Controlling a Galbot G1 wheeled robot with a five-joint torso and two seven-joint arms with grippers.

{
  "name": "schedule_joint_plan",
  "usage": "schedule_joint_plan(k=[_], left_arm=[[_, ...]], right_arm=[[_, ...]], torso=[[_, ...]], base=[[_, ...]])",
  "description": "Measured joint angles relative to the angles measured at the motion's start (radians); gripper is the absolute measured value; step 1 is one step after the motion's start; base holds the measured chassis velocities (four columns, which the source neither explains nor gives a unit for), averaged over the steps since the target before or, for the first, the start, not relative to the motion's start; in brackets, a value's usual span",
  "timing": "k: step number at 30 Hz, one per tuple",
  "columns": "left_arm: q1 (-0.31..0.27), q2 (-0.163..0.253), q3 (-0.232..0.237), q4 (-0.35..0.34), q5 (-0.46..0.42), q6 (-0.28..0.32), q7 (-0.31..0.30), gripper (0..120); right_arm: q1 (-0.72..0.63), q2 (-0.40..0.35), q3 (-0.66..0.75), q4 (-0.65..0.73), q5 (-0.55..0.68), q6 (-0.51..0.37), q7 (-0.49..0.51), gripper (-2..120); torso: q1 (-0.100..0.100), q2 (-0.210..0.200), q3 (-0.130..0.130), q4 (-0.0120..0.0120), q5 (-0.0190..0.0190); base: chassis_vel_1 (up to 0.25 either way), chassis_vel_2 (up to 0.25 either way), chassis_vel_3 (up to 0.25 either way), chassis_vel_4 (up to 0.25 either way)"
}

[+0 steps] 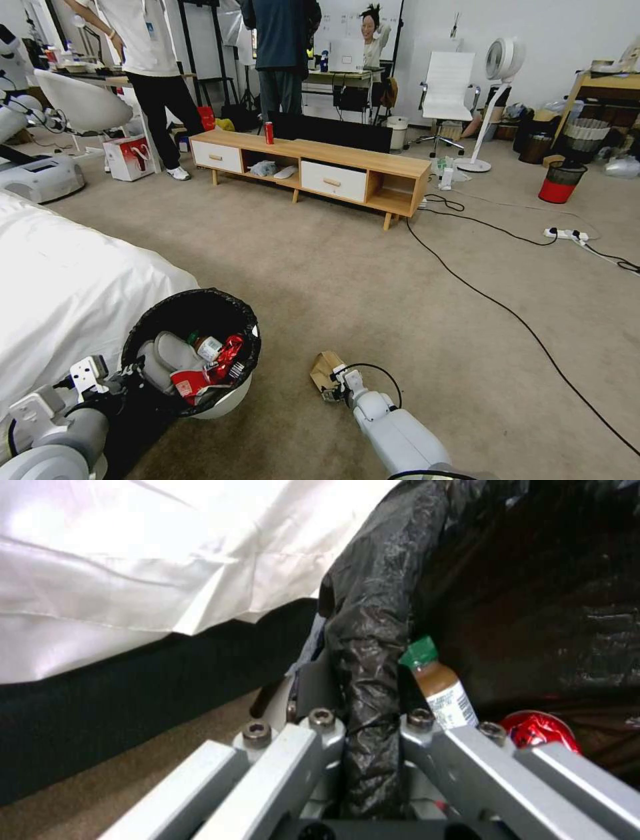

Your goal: Pick up the trash bin and place the garbage on the floor into it.

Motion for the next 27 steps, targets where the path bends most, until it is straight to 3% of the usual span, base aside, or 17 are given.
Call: schedule_joint_plan(k=[12,27], left_arm=[[0.001,-0.001,0.003,0.004,0.009,-0.004,0.007,3],[0.001,0.004,0.005,0.003,0.01,-0.004,0.008,3]], right_arm=[[0.003,0.001,0.015,-0.004,-0.041,-0.01,0.023,99],[0.001,-0.007,0.024,0.011,-0.055,0.008,0.006,44]], torso=[[0.0,0.0,0.0,0.0,0.0],[0.0,0.0,0.0,0.0,0.0]], base=[[0.0,0.0,0.0,0.0],[0.0,0.0,0.0,0.0]])
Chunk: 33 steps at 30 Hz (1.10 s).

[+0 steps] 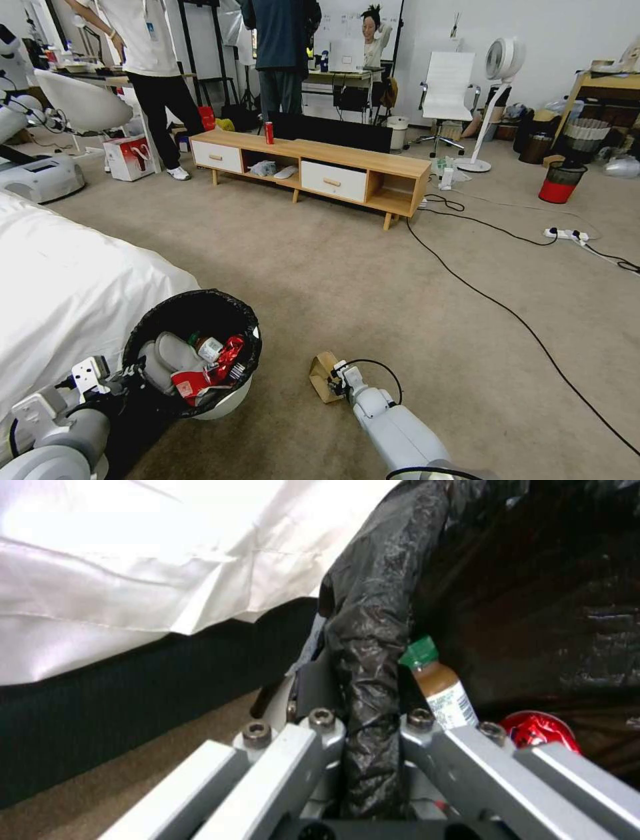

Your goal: Pick up the trash bin and place the garbage on the floor into it.

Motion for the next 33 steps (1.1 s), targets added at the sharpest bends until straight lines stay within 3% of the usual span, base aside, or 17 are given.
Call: schedule_joint_plan(k=[1,3,7,10,12,27,33], left_arm=[[0.0,0.0,0.0,0.0,0.0,0.0,0.0,3],[-0.003,0.0,0.0,0.001,0.0,0.0,0.0,3],[-0.003,0.0,0.0,0.003,0.0,0.0,0.0,3],[-0.003,0.001,-0.001,0.005,0.0,0.0,0.0,3],[-0.003,0.001,-0.001,0.005,0.0,0.0,0.0,3],[-0.005,0.004,-0.002,0.005,-0.001,-0.001,0.001,3],[-0.009,0.008,-0.002,0.013,-0.006,-0.001,0.001,3]], right_arm=[[0.0,0.0,0.0,0.0,0.0,0.0,0.0,44],[-0.003,-0.004,0.004,0.004,0.002,0.007,-0.006,29],[-0.004,-0.005,0.004,0.005,0.003,0.009,-0.007,20],[-0.002,0.0,0.005,0.005,0.007,0.024,-0.009,4],[-0.001,0.002,0.005,0.007,0.008,0.026,-0.008,1],[-0.001,0.0,0.002,0.029,0.012,0.036,-0.005,0],[-0.007,-0.035,0.001,0.097,0.026,0.035,0.012,0]], torso=[[0.0,0.0,0.0,0.0,0.0],[0.0,0.0,0.0,-0.0001,0.0],[0.0,0.0,0.0,0.0,0.0],[0.0,0.0,0.0,0.0,0.0],[0.0,0.0,0.0,0.0,0.0],[0.0,0.0,0.0,0.0,0.0001],[0.0,0.0,0.0,0.0,0.0]], base=[[0.0,0.0,0.0,0.0],[0.0,0.0,0.0,0.0],[0.0,0.0,0.0,0.0],[0.0,0.0,0.0,0.0],[0.0,0.0,0.0,0.0],[0.0,0.0,0.0,0.0],[0.0,0.0,0.0,0.0]])
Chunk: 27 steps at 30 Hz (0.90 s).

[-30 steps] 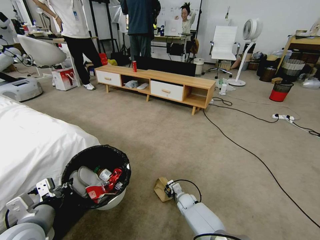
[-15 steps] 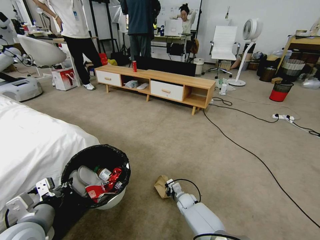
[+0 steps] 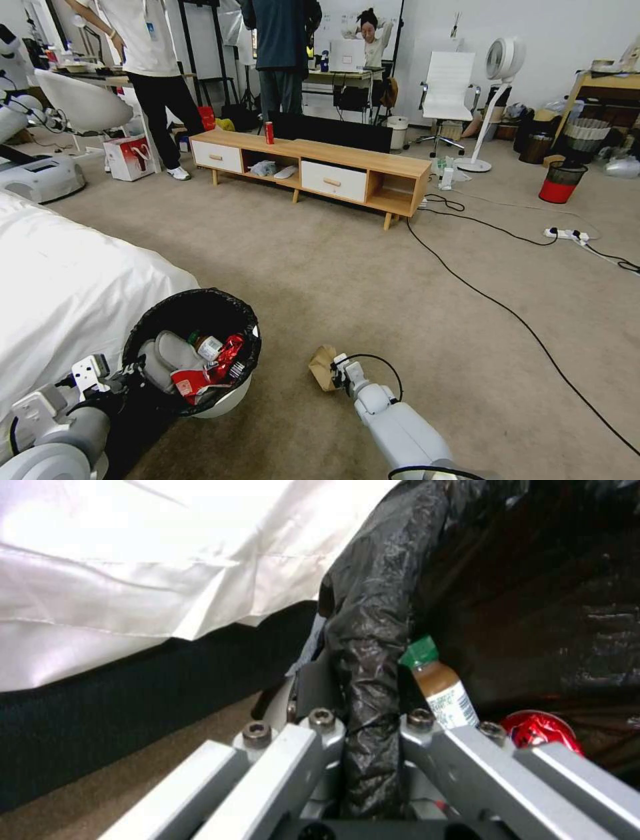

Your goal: Pick up the trash bin and place the garbage on the floor into it.

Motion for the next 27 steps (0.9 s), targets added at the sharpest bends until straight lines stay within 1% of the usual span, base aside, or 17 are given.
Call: schedule_joint_plan(k=[2,3,5,6,9,10,12,13,14,17,18,21,23,24,25,26,27], left_arm=[[-0.002,0.003,0.002,0.001,-0.009,0.0,-0.003,3],[-0.002,0.003,0.002,0.001,-0.009,0.0,-0.003,3],[-0.003,0.005,0.006,0.001,-0.02,0.006,-0.011,3],[-0.003,0.005,0.006,0.001,-0.02,0.006,-0.011,3],[-0.003,0.009,0.013,-0.001,-0.033,0.021,-0.023,3],[-0.003,0.009,0.013,-0.001,-0.033,0.021,-0.023,3],[-0.002,0.007,0.022,-0.002,-0.036,0.033,-0.029,3],[-0.002,0.007,0.022,-0.002,-0.036,0.033,-0.029,3],[-0.003,0.006,0.027,-0.002,-0.037,0.038,-0.031,3],[-0.006,0.005,0.034,-0.002,-0.037,0.046,-0.033,3],[-0.006,0.005,0.034,-0.002,-0.037,0.046,-0.033,3],[-0.008,0.008,0.039,-0.001,-0.037,0.052,-0.034,3],[-0.009,0.012,0.048,0.0,-0.038,0.061,-0.034,3],[-0.009,0.012,0.048,0.0,-0.038,0.061,-0.034,3],[-0.008,0.014,0.052,0.0,-0.04,0.064,-0.034,3],[-0.006,0.015,0.057,0.0,-0.043,0.067,-0.034,3],[-0.006,0.015,0.057,0.0,-0.043,0.067,-0.034,3]], right_arm=[[-0.016,-0.042,0.003,0.108,0.014,-0.029,0.019,0],[-0.016,-0.042,0.003,0.108,0.014,-0.029,0.019,0],[-0.041,-0.089,0.004,0.241,0.037,-0.056,0.048,0],[-0.041,-0.089,0.004,0.241,0.037,-0.056,0.048,0],[-0.08,-0.152,0.027,0.481,0.068,-0.071,0.056,0],[-0.08,-0.152,0.027,0.481,0.068,-0.071,0.056,0],[-0.096,-0.183,0.044,0.63,0.094,-0.074,0.045,0],[-0.096,-0.183,0.044,0.63,0.094,-0.074,0.045,0],[-0.104,-0.198,0.049,0.715,0.118,-0.074,0.034,0],[-0.111,-0.215,0.053,0.83,0.165,-0.065,0.007,0],[-0.111,-0.215,0.053,0.83,0.165,-0.065,0.007,0],[-0.112,-0.224,0.055,0.896,0.202,-0.035,-0.032,0],[-0.113,-0.232,0.055,0.972,0.252,0.027,-0.115,0],[-0.113,-0.232,0.055,0.972,0.252,0.027,-0.115,0],[-0.114,-0.234,0.052,0.994,0.276,0.068,-0.161,0],[-0.116,-0.237,0.039,1.02,0.33,0.158,-0.253,0],[-0.116,-0.237,0.039,1.02,0.33,0.158,-0.253,0]], torso=[[0.0,0.0,0.0,0.0001,0.0001],[0.0,0.0,0.0,0.0001,0.0001],[0.0,0.0,0.0,-0.0003,0.0002],[0.0,0.0,0.0,-0.0003,0.0002],[0.0,0.0,0.0,0.0,0.0001],[0.0,0.0,0.0,0.0,0.0001],[0.0,0.0,0.0,0.0001,0.0001],[0.0,0.0,0.0,0.0001,0.0001],[0.0,0.0,0.0,-0.0001,-0.0002],[0.0,0.0,0.0,0.0001,0.0002],[0.0,0.0,0.0,0.0001,0.0002],[0.0,0.0,0.0,0.0,-0.0002],[0.0,0.0,0.0,0.0,-0.0001],[0.0,0.0,0.0,0.0,-0.0001],[0.0,0.0,0.0,0.0,-0.0001],[0.0,0.0,0.0,0.0,-0.0001],[0.0,0.0,0.0,0.0,-0.0001]], base=[[0.0,0.0,0.0,0.0],[0.0,0.0,0.0,0.0],[0.0,0.0,0.0,0.0],[0.0,0.0,0.0,0.0],[0.0,0.0,0.0,0.0],[0.0,0.0,0.0,0.0],[0.0,0.0,0.0,0.0],[0.0,0.0,0.0,0.0],[0.0,0.0,0.0,0.0],[0.0,0.0,0.0,0.0],[0.0,0.0,0.0,0.0],[0.0,0.0,0.0,0.0],[0.0,0.0,0.0,0.0],[0.0,0.0,0.0,0.0],[0.0,0.0,0.0,0.0],[0.0,0.0,0.0,0.0],[0.0,0.0,0.0,0.0]])
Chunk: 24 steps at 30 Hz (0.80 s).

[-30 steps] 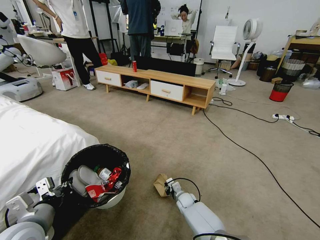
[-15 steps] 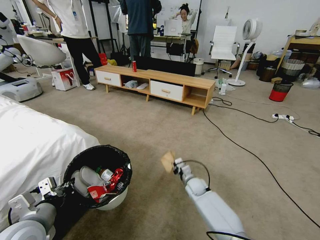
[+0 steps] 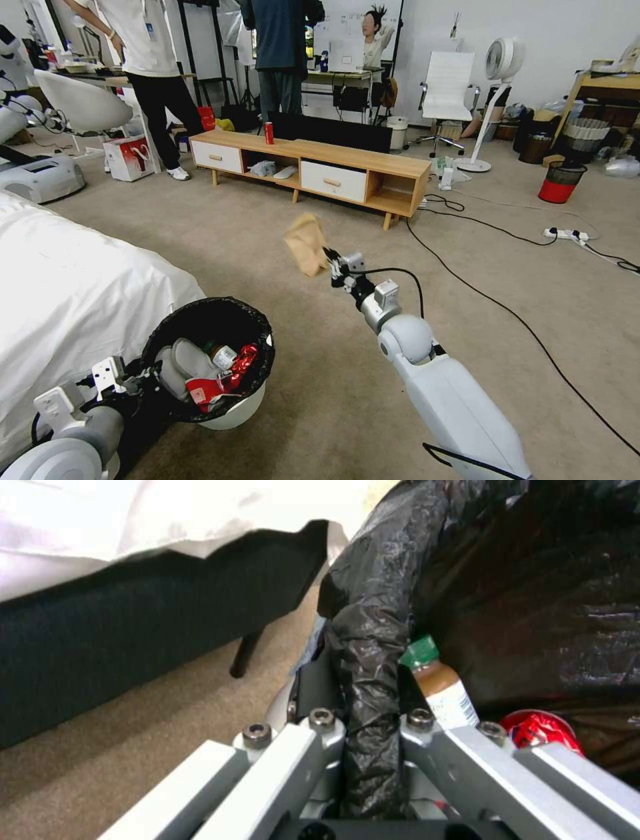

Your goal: Pick up the trash bin and place the garbage on the floor into it.

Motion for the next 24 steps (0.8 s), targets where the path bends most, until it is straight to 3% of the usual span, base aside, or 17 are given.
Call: schedule_joint_plan(k=[2,8,24], left_arm=[[0.0,0.007,0.001,0.002,-0.009,0.004,0.001,3],[-0.008,0.016,0.01,0.009,-0.019,0.007,0.004,3],[-0.016,0.017,0.003,0.01,-0.022,0.007,0.011,3]], right_arm=[[-0.009,-0.007,-0.025,0.036,0.074,0.07,-0.107,0],[-0.028,-0.032,-0.07,0.091,0.142,0.088,-0.227,0],[-0.076,-0.114,-0.153,0.091,0.13,0.087,-0.252,0]], torso=[[0.0,0.0,0.0,0.0001,0.0001],[0.0,0.0,0.0,0.0,0.0],[0.0,0.0,0.0,-0.0001,0.0001]], base=[[0.0,0.0,0.0,0.0],[0.0,0.0,0.0,0.0],[0.0,0.0,0.0,0.0]])
